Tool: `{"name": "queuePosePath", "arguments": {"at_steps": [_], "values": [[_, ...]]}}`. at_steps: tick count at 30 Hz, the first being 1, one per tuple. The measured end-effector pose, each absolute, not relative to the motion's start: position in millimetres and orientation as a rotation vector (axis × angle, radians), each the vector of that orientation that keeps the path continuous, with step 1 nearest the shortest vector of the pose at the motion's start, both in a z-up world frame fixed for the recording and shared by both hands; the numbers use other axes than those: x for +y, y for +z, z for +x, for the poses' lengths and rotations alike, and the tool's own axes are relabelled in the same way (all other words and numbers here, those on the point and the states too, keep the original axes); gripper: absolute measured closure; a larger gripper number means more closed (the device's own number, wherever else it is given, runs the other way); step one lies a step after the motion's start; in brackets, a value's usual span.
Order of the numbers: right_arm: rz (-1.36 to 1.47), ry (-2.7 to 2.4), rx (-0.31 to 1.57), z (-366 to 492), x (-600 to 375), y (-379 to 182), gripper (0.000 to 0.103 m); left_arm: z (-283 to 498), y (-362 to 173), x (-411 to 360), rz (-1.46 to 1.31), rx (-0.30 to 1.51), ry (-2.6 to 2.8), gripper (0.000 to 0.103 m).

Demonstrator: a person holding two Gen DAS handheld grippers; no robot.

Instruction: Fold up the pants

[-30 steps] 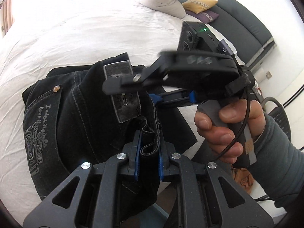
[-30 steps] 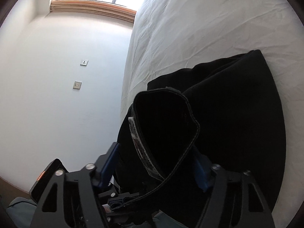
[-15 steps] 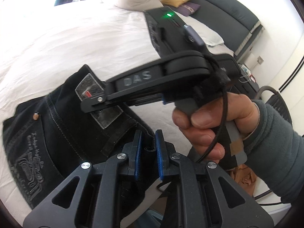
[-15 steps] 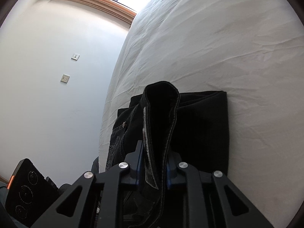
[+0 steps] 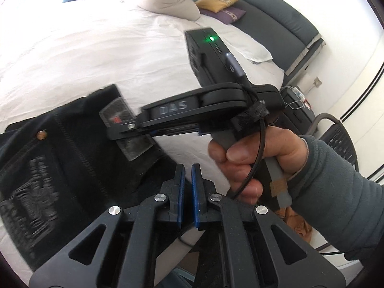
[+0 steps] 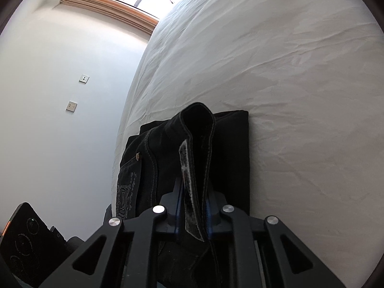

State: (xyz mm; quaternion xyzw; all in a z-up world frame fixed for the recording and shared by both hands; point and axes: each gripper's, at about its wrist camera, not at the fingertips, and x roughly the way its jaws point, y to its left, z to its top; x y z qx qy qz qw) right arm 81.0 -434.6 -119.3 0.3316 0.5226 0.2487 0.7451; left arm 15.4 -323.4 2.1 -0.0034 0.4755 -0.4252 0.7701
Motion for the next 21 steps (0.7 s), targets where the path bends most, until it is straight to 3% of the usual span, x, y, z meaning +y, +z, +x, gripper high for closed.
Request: {"name": "queuePosePath", "arguments": {"at_steps": [11,14,17,21], "values": [[0.811,0.525,1.165,73,-437,-142,0.085,31,33,-221,-0.182,0.957,-0.775,0.097],[0.869,0.509,1.154,68,-443,-138,0.067,46,40,-183,-0.233,0.924,-0.658,0.097],[0.776,0.391,1.115,54,-449,-109,0.042,63,34,-144,-0.282,0.943,-0.567,0.097],[0.780,0.423,1.020,30,-441,-70,0.039,72,26,-131,-0.272,0.932,-0.539,0.097]]}}
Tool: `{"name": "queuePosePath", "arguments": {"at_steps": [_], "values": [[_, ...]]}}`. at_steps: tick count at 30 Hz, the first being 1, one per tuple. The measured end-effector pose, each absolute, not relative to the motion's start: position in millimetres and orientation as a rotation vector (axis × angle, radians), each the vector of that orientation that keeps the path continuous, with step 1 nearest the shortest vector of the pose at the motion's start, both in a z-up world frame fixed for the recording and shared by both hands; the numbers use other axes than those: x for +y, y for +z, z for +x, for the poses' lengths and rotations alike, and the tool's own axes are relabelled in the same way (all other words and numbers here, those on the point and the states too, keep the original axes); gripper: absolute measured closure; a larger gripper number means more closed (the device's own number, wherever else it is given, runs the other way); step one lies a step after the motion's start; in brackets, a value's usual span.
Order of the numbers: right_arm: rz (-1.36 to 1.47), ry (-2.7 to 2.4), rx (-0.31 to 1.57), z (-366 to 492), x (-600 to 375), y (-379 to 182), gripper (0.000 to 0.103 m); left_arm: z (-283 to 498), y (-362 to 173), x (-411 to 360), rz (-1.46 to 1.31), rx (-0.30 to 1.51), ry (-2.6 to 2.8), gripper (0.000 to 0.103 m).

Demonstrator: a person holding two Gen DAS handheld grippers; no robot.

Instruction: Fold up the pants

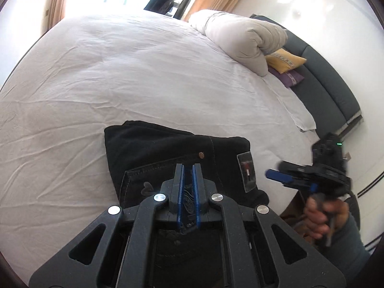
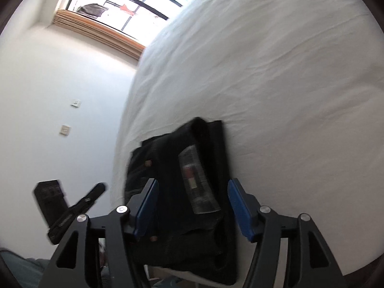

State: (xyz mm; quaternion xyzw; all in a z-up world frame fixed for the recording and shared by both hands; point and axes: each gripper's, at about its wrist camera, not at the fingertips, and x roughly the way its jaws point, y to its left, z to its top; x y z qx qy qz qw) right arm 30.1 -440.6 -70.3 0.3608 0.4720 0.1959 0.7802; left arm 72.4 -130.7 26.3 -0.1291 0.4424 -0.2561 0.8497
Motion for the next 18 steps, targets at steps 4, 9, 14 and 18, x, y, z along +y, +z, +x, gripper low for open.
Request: {"name": "queuePosePath", "arguments": {"at_steps": [4,9,14,18], "values": [[0.765,0.617,1.035,6,-386,-70,0.039,85,-3,-147,-0.195,0.955,-0.536,0.096],[0.843,0.498,1.150,-8,-384,-131,0.067,113,-46,-145,-0.242,1.109,-0.538,0.096],[0.786,0.552,1.069,3,-382,-83,0.033,119,-22,-142,-0.212,1.005,-0.519,0.096],[0.798,0.604,0.962,53,-374,-65,0.023,129,-39,-151,-0.181,1.054,-0.484,0.096]]}}
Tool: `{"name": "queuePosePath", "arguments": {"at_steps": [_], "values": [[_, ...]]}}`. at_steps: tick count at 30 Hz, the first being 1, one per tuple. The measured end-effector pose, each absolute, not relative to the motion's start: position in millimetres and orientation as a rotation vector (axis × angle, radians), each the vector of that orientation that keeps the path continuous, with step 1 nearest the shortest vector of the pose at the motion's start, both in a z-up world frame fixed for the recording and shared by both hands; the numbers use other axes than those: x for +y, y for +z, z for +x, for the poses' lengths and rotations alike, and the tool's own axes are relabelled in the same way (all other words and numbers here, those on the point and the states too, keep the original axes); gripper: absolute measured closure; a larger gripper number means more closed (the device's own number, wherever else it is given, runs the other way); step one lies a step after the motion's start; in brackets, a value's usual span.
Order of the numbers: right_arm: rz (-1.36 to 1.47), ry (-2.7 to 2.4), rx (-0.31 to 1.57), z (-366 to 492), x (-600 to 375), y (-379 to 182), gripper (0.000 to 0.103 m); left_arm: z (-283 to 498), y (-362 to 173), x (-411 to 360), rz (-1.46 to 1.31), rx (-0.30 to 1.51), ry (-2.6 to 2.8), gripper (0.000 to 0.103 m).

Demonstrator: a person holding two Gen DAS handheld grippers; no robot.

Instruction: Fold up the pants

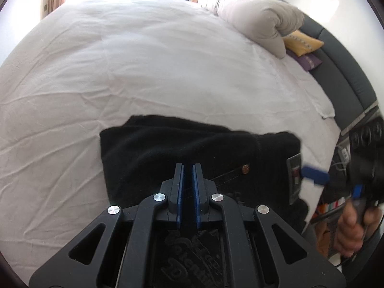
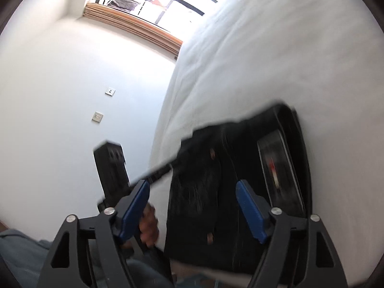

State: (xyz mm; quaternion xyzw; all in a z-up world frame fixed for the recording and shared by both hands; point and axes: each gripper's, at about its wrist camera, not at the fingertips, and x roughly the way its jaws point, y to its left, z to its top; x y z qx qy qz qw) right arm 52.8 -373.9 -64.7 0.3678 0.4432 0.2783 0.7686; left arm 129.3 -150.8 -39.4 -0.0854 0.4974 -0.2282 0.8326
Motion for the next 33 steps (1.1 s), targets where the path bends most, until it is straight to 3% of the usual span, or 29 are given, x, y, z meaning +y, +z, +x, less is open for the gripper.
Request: {"name": "queuePosePath", "arguments": {"at_steps": [2,5,9,12,16,18,19,20,22,33], "values": [[0.807,0.560,0.982,81,-370,-84,0.016,129,-46,-154,-0.162,1.019,-0.488,0.096],[0.810,0.456,1.088,106,-366,-125,0.025,124,-49,-160,-0.136,1.000,-0.487,0.096],[0.782,0.487,0.994,79,-371,-86,0.024,108,-35,-140,-0.188,1.005,-0.474,0.096],[0.736,0.462,0.933,53,-386,-65,0.015,85,-29,-120,-0.192,1.002,-0.458,0.096],[0.703,0.395,1.007,46,-404,-83,0.013,59,-30,-88,-0.233,1.034,-0.413,0.095],[0.719,0.384,1.045,47,-407,-100,0.013,55,-36,-77,-0.267,1.064,-0.405,0.085],[0.729,0.392,1.063,48,-407,-107,0.013,55,-38,-75,-0.280,1.069,-0.390,0.074],[0.729,0.383,1.093,50,-404,-116,0.013,56,-40,-74,-0.292,1.083,-0.370,0.053],[0.713,0.378,1.124,51,-399,-126,0.012,60,-42,-73,-0.346,1.116,-0.370,0.028],[0.699,0.424,1.186,60,-386,-121,0.027,76,-66,-111,-0.366,1.244,-0.470,0.012]]}}
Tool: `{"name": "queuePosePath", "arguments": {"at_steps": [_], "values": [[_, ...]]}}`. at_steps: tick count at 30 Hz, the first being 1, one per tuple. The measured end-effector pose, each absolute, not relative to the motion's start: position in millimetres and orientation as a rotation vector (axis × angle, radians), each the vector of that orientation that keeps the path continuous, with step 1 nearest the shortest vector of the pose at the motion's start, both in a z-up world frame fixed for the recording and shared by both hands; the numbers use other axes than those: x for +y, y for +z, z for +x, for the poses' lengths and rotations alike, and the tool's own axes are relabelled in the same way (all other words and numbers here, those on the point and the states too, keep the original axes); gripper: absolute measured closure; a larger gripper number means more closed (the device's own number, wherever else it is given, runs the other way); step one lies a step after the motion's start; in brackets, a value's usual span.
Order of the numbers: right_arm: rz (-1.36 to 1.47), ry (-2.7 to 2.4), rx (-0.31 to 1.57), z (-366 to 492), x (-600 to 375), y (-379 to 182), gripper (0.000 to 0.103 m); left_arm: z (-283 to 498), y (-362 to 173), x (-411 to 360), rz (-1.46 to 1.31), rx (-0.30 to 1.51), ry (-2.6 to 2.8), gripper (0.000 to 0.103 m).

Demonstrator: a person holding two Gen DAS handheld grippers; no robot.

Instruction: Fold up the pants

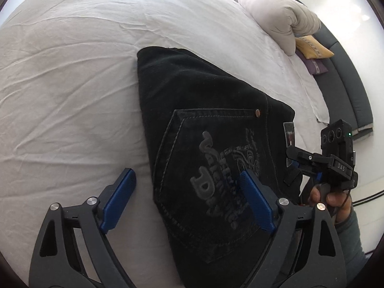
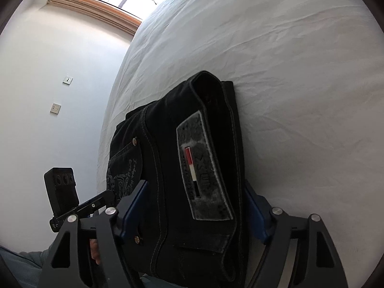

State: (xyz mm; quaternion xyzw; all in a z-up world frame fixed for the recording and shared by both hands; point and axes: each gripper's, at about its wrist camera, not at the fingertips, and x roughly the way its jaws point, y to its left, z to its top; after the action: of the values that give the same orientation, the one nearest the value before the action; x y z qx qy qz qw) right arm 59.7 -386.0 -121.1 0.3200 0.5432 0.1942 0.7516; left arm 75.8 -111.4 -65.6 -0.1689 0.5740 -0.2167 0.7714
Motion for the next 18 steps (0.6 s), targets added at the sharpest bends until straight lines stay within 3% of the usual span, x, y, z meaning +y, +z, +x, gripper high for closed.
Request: {"name": "queuePosePath", "arguments": {"at_steps": [4,5,7,10,13,18], "values": [[0.693,0.411,1.194,61,-381,-120,0.032,79,-68,-132,-0.295,1.270,-0.497,0.011],[0.683,0.402,1.197,61,-380,-119,0.035,78,-67,-138,-0.278,1.272,-0.518,0.021],[0.652,0.372,1.212,60,-378,-119,0.057,78,-64,-148,-0.217,1.268,-0.509,0.032],[0.628,0.348,1.214,56,-380,-115,0.070,77,-60,-149,-0.209,1.258,-0.526,0.050],[0.571,0.330,1.192,52,-369,-102,0.078,76,-53,-148,-0.213,1.241,-0.550,0.069],[0.469,0.313,1.138,46,-349,-72,0.084,77,-33,-138,-0.250,1.211,-0.579,0.078]]}}
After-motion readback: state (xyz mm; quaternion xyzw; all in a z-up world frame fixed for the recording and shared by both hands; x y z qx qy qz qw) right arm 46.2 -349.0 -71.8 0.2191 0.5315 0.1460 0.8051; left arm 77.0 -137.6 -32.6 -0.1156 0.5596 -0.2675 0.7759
